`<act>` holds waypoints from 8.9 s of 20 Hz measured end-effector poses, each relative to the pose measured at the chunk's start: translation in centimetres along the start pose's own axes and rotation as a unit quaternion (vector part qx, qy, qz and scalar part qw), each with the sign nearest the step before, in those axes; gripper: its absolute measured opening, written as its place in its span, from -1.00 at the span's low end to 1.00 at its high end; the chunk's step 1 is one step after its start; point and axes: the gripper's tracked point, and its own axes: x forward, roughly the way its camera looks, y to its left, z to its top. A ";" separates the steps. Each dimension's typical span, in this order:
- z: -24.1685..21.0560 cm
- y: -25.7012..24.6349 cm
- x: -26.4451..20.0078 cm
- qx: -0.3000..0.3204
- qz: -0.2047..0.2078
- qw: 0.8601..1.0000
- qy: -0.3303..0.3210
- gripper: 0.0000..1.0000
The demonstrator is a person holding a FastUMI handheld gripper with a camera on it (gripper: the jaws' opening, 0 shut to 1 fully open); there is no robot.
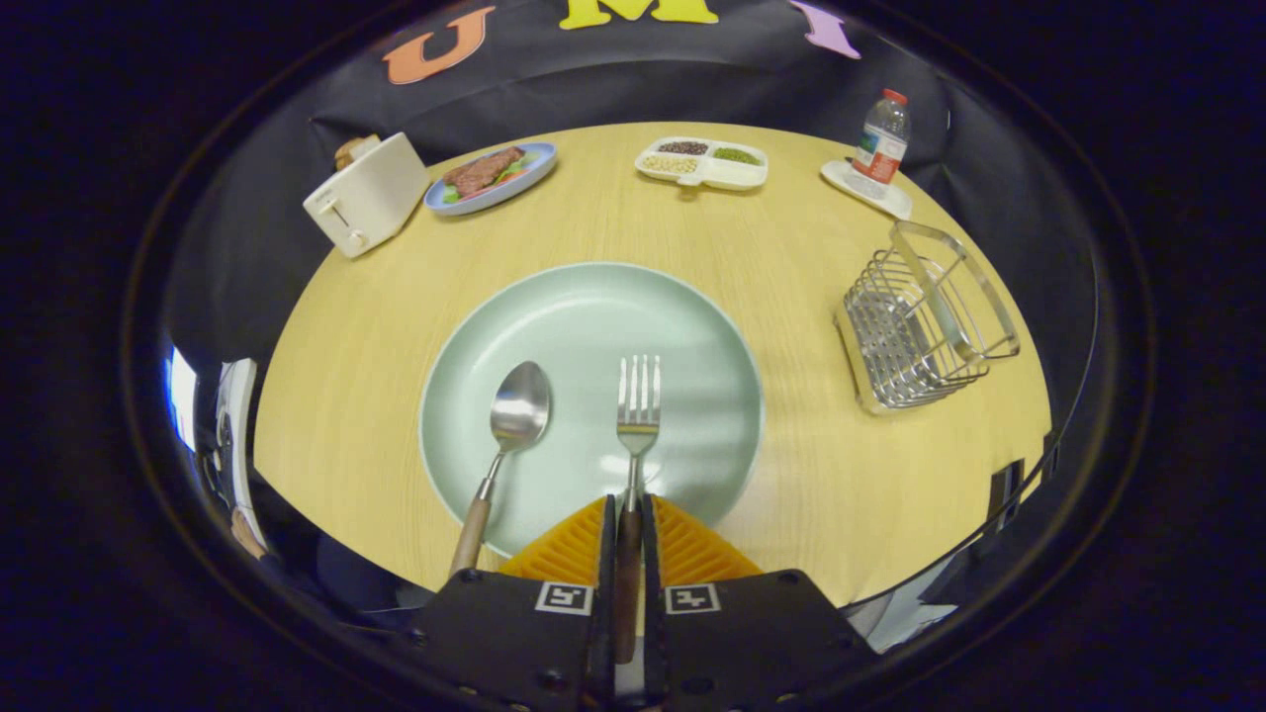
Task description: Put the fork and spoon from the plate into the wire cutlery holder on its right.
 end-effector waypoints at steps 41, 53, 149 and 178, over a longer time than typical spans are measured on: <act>8.7 -18.0 -11.3 -0.031 -0.077 0.986 0.146 -0.90; 10.9 -17.9 -13.2 0.004 -0.070 0.994 0.088 0.48; 7.5 -16.8 -12.6 0.062 -0.060 0.994 0.066 -0.99; 10.1 -16.1 -14.9 0.100 -0.043 0.994 0.013 0.80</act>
